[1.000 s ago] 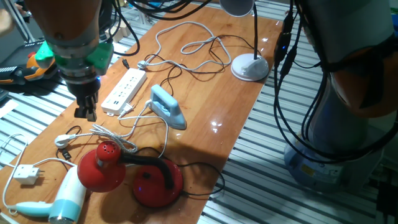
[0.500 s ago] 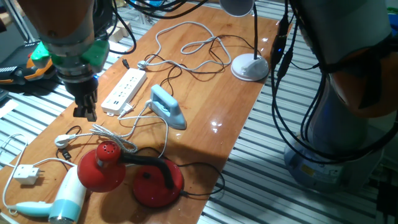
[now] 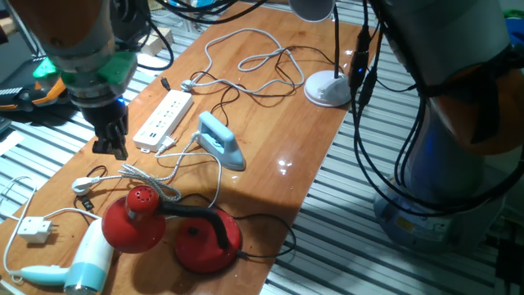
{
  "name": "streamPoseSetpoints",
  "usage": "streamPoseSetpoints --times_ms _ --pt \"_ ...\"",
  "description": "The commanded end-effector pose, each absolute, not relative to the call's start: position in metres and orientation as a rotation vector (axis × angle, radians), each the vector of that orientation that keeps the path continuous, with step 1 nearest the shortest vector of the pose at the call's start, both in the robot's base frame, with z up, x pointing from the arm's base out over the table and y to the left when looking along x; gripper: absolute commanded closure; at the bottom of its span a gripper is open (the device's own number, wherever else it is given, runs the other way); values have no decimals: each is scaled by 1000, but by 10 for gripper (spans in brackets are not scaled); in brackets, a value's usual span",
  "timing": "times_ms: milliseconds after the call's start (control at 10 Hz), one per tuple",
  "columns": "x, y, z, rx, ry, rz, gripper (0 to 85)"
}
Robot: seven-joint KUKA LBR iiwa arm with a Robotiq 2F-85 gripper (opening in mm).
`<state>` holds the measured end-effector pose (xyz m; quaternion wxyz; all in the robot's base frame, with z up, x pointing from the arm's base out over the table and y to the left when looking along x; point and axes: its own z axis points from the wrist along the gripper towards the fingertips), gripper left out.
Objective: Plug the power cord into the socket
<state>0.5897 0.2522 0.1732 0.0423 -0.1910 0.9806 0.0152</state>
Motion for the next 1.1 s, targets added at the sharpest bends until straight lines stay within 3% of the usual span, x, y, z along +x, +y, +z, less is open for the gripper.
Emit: streamPoseSetpoints --times_ms 0,300,1000 --pt "590 252 173 -607 2999 35 850" --pt "609 273 169 -672 2964 -1 850" --pt "646 297 127 -657 2916 38 850"
